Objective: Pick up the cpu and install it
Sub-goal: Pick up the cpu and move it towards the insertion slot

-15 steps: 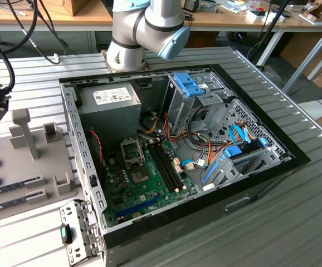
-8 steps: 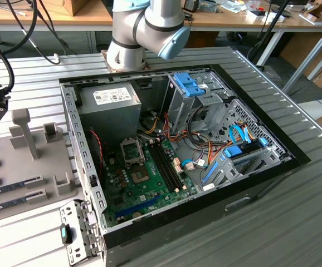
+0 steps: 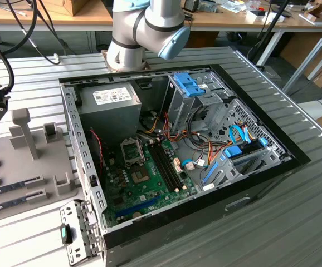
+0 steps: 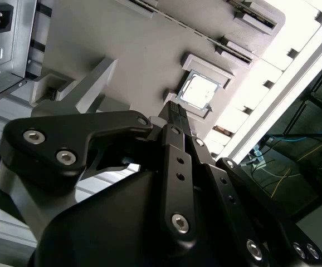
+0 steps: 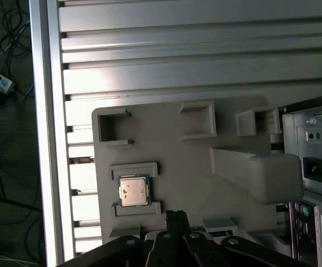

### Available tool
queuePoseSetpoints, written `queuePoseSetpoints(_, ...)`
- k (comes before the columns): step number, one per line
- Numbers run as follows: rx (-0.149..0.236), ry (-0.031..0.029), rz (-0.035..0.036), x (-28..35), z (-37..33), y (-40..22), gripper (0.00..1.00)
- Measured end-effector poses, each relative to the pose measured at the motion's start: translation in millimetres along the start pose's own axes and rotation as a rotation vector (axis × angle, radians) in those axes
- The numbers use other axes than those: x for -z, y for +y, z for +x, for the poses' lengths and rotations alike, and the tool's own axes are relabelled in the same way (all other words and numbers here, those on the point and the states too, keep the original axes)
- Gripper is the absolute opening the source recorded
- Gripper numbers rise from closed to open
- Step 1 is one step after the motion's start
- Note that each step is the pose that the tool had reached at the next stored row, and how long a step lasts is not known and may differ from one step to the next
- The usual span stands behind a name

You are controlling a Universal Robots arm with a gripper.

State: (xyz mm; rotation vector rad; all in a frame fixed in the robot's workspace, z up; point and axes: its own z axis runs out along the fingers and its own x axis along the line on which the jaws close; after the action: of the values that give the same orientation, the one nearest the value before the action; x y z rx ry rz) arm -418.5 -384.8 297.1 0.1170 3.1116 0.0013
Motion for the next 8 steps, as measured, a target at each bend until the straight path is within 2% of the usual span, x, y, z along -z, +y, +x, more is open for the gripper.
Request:
queuePoseSetpoints(2, 0.000, 0.0000, 0.0000, 0.0, 0.0, 0.0, 0.11)
queuePoseSetpoints(4, 0.000, 0.0000, 0.0000, 0.0, 0.1, 0.0, 0.24)
queuePoseSetpoints(5, 0.000, 0.0000, 0.0000, 0.0, 0.1, 0.0, 0.36)
queuePoseSetpoints(7, 0.000, 0.0000, 0.0000, 0.0, 0.2, 0.0, 0.48)
queuePoseSetpoints(8, 0.000, 0.0000, 0.0000, 0.0, 0.2, 0.0, 0.48)
